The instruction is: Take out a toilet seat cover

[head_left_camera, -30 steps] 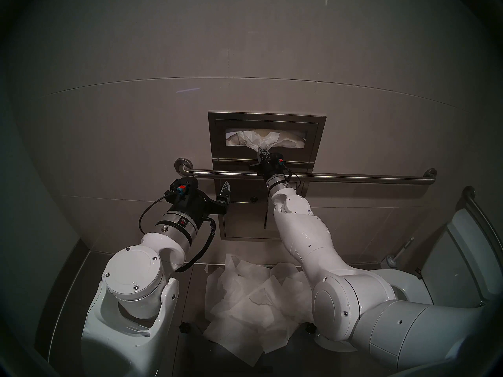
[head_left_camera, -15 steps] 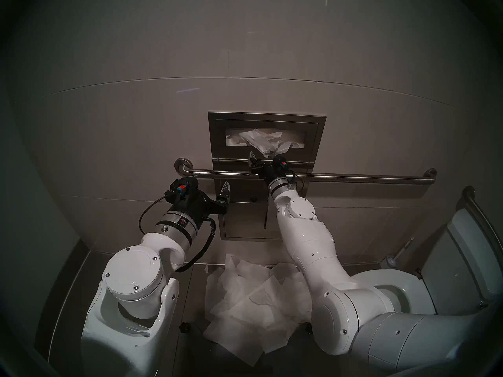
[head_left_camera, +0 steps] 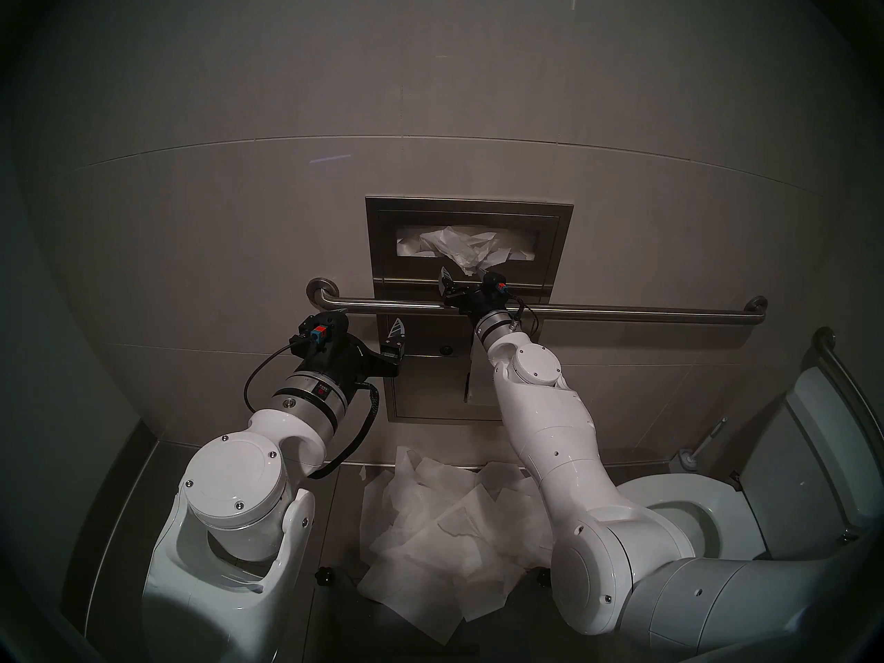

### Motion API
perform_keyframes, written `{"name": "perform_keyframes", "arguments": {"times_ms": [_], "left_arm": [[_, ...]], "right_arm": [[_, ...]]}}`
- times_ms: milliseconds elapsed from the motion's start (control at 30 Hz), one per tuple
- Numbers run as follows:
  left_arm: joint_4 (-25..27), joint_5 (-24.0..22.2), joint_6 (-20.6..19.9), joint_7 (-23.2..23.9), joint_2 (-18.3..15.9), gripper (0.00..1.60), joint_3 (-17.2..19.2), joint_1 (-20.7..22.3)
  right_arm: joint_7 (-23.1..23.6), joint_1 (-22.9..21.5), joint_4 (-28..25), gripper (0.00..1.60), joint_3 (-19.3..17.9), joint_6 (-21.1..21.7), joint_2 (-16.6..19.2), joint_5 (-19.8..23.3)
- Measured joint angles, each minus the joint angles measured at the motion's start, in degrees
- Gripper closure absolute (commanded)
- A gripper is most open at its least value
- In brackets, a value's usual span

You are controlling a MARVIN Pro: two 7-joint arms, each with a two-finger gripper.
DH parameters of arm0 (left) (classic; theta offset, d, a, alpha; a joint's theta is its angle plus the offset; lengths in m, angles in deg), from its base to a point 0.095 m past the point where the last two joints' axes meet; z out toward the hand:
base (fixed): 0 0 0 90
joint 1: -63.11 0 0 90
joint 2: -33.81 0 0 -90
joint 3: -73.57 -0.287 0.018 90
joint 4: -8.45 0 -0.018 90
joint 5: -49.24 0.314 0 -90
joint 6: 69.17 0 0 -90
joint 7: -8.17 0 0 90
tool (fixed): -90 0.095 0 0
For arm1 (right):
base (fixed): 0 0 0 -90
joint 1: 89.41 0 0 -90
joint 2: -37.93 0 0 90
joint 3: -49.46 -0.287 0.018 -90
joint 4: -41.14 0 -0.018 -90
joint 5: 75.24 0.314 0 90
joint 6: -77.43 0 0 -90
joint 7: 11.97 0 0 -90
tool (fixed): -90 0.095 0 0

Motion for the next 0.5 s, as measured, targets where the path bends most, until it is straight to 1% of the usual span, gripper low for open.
{"name": "perform_keyframes", "arguments": {"times_ms": [267, 500], "left_arm": [[0.0, -0.1, 0.0, -0.1, -0.1, 0.0, 0.0, 0.0], [0.0, -0.1, 0.0, -0.1, -0.1, 0.0, 0.0, 0.0]], "right_arm": [[-0.5, 2.6, -3.3, 0.0, -0.9, 1.7, 1.2, -0.9], [-1.6, 2.6, -3.7, 0.0, -1.2, 1.3, 1.9, -2.0]]}}
